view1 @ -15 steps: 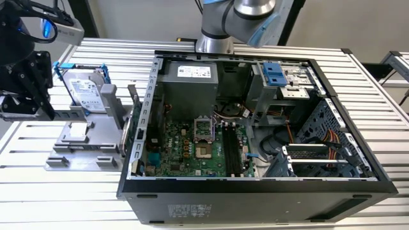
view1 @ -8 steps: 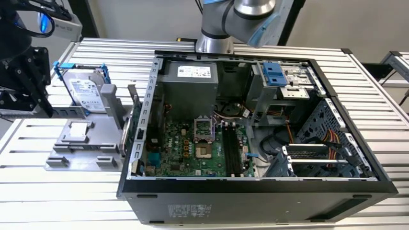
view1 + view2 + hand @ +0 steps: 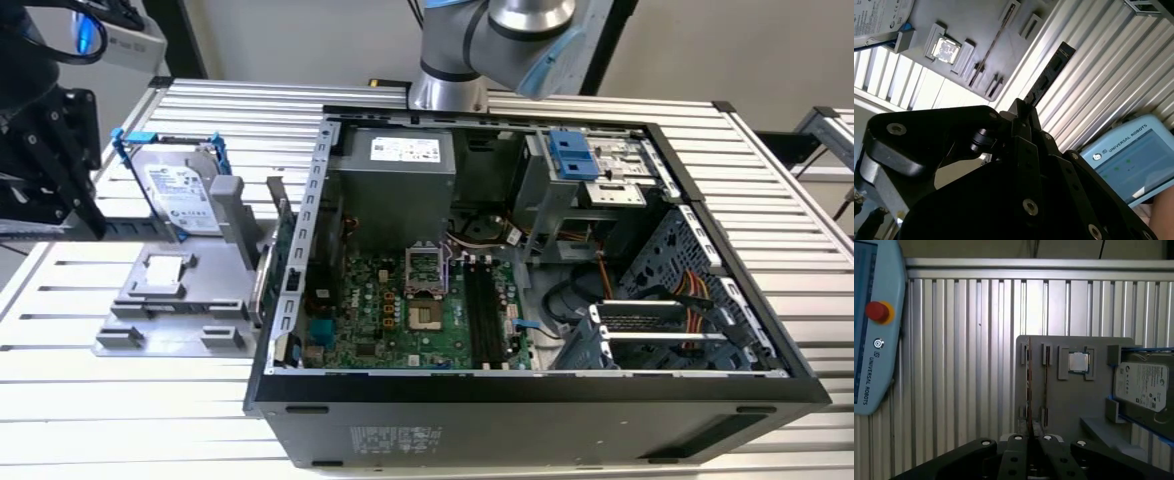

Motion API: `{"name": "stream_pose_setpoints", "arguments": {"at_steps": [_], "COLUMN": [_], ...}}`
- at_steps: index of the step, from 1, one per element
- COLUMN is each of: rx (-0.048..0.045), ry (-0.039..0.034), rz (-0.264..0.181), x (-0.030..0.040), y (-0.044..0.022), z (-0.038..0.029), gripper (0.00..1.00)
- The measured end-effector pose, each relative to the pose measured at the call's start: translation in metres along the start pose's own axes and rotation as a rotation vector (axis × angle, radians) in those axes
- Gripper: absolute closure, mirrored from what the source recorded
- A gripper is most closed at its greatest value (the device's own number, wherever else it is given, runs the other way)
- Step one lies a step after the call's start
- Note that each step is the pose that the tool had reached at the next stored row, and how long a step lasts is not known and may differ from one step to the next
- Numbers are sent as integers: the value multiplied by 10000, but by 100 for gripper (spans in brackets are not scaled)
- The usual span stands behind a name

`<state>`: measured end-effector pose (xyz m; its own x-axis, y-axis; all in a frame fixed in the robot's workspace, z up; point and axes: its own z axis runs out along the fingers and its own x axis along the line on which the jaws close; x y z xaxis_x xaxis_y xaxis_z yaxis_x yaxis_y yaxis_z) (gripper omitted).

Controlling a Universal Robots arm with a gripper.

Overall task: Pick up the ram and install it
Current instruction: 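Pick up the ram and move it above insertion slot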

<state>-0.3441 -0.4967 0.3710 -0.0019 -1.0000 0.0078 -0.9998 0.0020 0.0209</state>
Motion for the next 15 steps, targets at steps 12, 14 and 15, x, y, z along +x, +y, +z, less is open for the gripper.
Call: {"name": "stream_pose_setpoints", "arguments": {"at_steps": [12, 14, 15], "rx": [0, -4, -6], "ry": [24, 28, 29], "rz": [2, 2, 2], "x": [0, 0, 0], "y": [3, 3, 2], "z": [-91, -91, -92], "gripper": [100, 100, 100]}}
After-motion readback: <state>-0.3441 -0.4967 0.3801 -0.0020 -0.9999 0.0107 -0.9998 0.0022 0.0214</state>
